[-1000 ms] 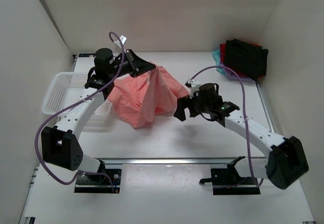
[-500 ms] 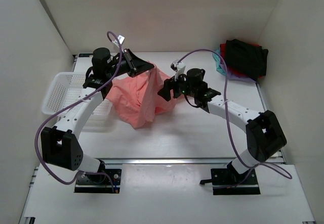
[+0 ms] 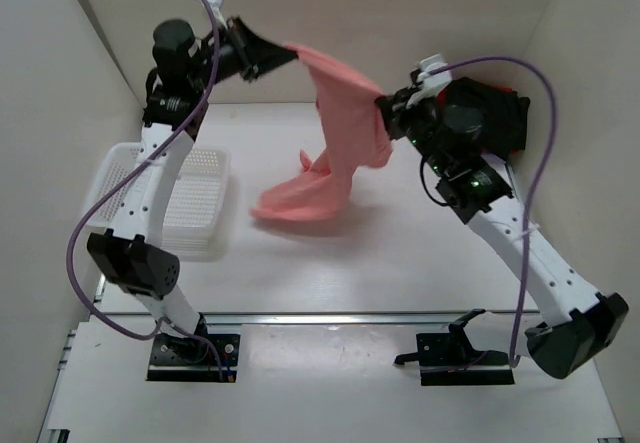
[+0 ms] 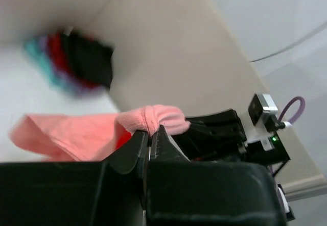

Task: Fold and stack the t-shirts
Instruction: Flatten out the tshirt

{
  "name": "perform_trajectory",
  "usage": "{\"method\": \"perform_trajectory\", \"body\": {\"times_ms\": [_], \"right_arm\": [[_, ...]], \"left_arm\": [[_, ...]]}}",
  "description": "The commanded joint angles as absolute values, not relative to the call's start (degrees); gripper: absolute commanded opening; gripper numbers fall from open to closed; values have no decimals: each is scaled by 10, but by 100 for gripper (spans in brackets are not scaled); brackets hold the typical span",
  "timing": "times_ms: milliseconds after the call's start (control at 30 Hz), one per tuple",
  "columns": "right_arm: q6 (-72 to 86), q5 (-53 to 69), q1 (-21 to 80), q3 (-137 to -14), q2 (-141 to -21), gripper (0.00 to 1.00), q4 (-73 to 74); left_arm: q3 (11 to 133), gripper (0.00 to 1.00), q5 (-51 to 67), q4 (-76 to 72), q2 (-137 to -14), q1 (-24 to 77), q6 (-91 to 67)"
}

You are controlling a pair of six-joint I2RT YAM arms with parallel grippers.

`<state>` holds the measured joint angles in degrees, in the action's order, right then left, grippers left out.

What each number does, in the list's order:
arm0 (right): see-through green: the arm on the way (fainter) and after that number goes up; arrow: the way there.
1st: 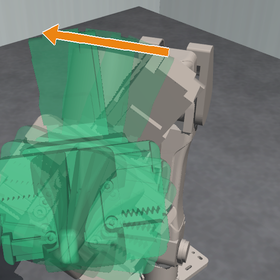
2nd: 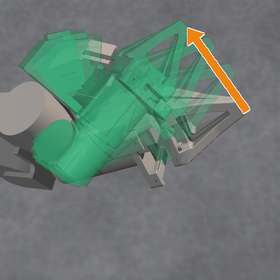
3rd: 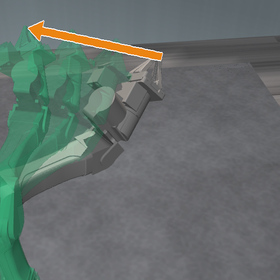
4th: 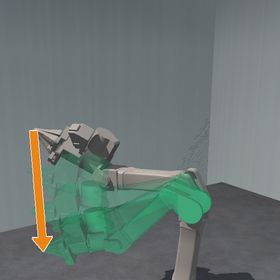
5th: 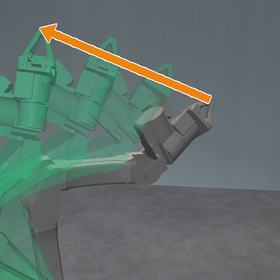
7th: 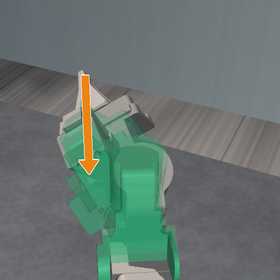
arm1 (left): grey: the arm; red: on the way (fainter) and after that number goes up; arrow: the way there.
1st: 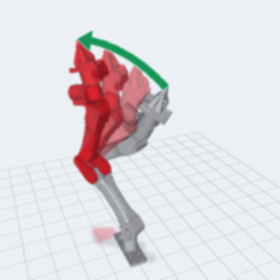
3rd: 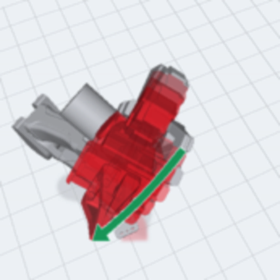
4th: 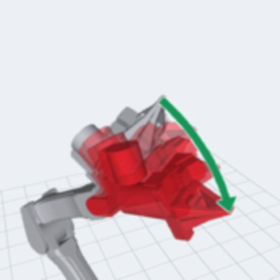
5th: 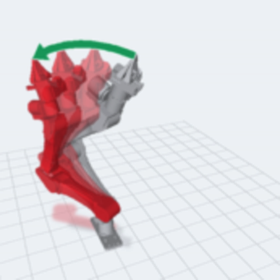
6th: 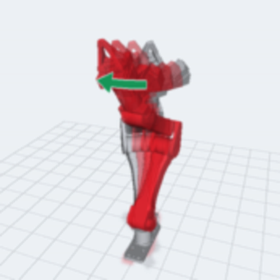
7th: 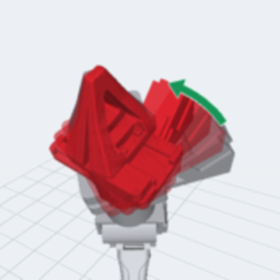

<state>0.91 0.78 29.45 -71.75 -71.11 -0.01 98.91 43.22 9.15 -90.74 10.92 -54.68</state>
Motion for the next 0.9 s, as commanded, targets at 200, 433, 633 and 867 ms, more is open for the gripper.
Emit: {"method": "perform_trajectory", "body": {"times_ms": [200, 433, 633, 867], "right_arm": [[-106, -62, 244, -848, -592, 0, 47], [-3, 264, -34, -825, -473, 0, 94], [13, 394, -46, -859, -473, 0, 181], [184, 558, -49, -780, -573, 0, -29]], "left_arm": [[1168, 0, 397, 40, -872, 127, -518], [1021, 0, 424, 60, -760, 222, -503], [828, 0, 401, 6, -644, 238, -590], [773, 0, 365, -50, -648, 218, -634]]}}
